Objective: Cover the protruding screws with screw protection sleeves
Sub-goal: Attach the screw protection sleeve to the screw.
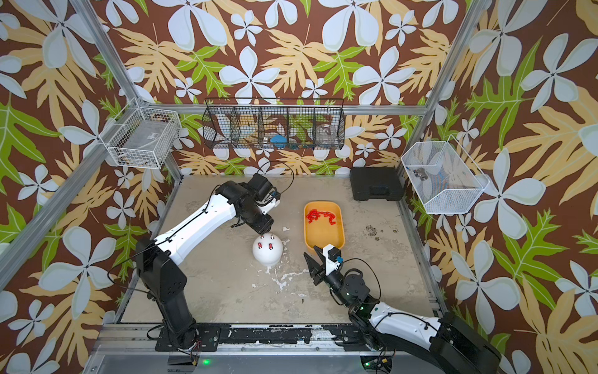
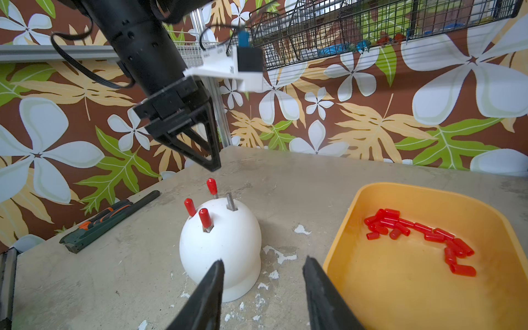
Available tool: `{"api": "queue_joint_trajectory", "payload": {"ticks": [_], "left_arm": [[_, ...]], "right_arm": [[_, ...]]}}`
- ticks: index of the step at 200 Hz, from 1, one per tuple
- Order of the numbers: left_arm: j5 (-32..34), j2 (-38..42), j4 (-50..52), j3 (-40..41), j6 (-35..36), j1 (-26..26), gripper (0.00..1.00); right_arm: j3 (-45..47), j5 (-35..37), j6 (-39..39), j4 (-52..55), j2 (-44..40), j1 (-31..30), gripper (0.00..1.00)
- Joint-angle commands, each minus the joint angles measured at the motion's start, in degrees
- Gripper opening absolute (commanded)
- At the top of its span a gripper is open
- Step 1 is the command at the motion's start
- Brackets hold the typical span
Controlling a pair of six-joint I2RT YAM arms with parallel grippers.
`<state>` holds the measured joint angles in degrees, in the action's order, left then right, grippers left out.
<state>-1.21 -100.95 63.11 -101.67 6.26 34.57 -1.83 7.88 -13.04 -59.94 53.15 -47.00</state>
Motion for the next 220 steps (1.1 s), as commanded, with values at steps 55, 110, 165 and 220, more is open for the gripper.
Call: {"api": "queue_joint_trajectory", "payload": {"ticks": [55,110,165,220], "left_arm": [[-21.91,36.42,-79.76,60.42,-26.16,-15.41,0.88],[-23.50,32.88,-84.07,64.23,-25.47,-16.02,0.90],[-22.32,26.09,-84.12,63.09,-24.13,-16.51,0.90],[-22.45,23.38,-85.46,65.17,-23.68,-16.51,0.90]], "right_arm": [[-0.20,-0.75,-0.06,-1.57,1.51,-0.02,0.47],[-0.91,-2.56,-0.73,-2.46,4.06,-0.13,0.47],[-1.24,-2.34,-0.32,-2.46,4.95,-0.04,0.47],[-1.17,-2.45,-0.41,-2.81,5.30,-0.09,0.47]]}}
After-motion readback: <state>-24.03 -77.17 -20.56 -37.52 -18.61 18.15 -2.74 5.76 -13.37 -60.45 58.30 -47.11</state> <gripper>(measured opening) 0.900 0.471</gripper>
